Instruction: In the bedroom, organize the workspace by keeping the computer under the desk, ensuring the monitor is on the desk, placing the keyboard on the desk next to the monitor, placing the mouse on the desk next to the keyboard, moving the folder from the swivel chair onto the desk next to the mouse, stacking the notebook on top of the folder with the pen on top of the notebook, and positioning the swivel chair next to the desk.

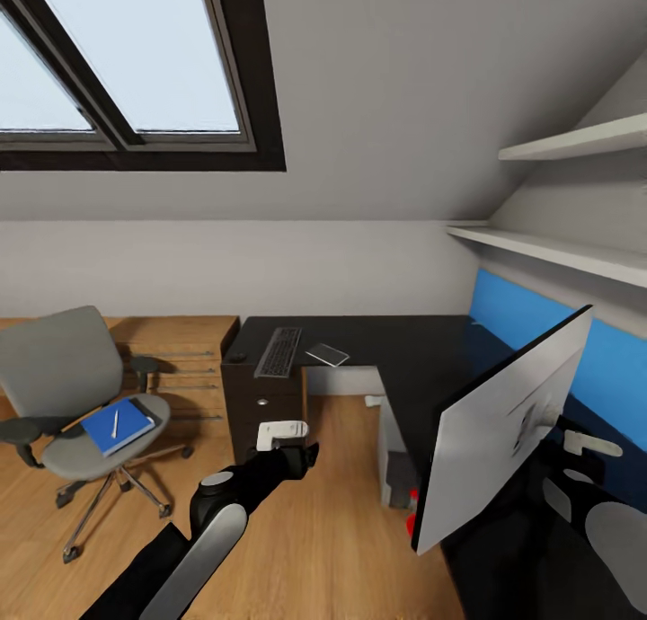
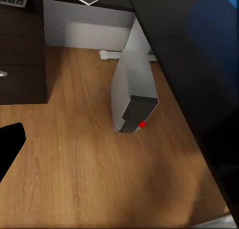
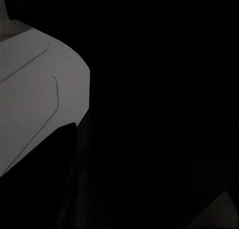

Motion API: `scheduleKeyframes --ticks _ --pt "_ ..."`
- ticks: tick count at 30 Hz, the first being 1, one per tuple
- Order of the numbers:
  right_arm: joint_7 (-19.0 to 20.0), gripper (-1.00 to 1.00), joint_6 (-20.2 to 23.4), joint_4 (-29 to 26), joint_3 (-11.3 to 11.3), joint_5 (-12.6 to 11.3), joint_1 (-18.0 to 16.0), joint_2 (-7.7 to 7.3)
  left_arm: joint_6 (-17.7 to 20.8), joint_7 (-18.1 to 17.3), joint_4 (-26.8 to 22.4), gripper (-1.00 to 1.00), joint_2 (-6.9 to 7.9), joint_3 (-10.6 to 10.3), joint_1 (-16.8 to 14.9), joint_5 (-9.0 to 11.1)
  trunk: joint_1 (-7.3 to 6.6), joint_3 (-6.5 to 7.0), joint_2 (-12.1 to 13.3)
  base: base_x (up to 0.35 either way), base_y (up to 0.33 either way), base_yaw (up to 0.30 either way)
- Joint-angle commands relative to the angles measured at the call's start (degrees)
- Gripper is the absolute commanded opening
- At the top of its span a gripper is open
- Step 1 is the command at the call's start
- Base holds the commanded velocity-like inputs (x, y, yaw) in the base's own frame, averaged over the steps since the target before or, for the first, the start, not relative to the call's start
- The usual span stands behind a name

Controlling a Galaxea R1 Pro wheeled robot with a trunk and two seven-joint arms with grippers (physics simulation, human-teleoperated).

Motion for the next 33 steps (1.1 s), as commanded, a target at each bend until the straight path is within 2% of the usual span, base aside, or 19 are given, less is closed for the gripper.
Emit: scheduleKeyframes --ticks 1,7,12,26,33 --pt "-0.28 -1.00 0.22 0.55 0.72 -0.72 -0.01 0.02 0.01 0.60 -0.09 1.00 0.05 -0.11 -0.08 0.56 -0.01 -0.12 -0.07 -0.292 -0.205 0.000" --pt "-0.32 -1.00 0.22 0.48 0.72 -0.72 -0.01 0.06 0.01 0.60 -0.09 1.00 0.05 -0.11 -0.08 0.60 -0.01 -0.12 -0.07 -0.253 -0.237 0.000" --pt "-0.33 -1.00 0.22 0.49 0.80 -0.64 -0.01 0.06 0.01 0.60 0.39 1.00 0.01 -0.09 -0.08 0.66 -0.01 -0.12 -0.07 -0.024 -0.338 0.000" --pt "-0.33 -1.00 0.22 0.56 0.72 -0.69 -0.01 0.08 0.01 0.60 0.73 1.00 -0.02 -0.03 -0.08 0.66 -0.01 -0.12 -0.07 0.118 -0.320 0.000" --pt "-0.25 -1.00 0.22 0.65 0.74 -0.64 -0.01 0.15 0.01 0.60 0.87 1.00 -0.04 -0.05 -0.08 0.66 -0.01 -0.12 -0.07 0.033 -0.054 0.000"
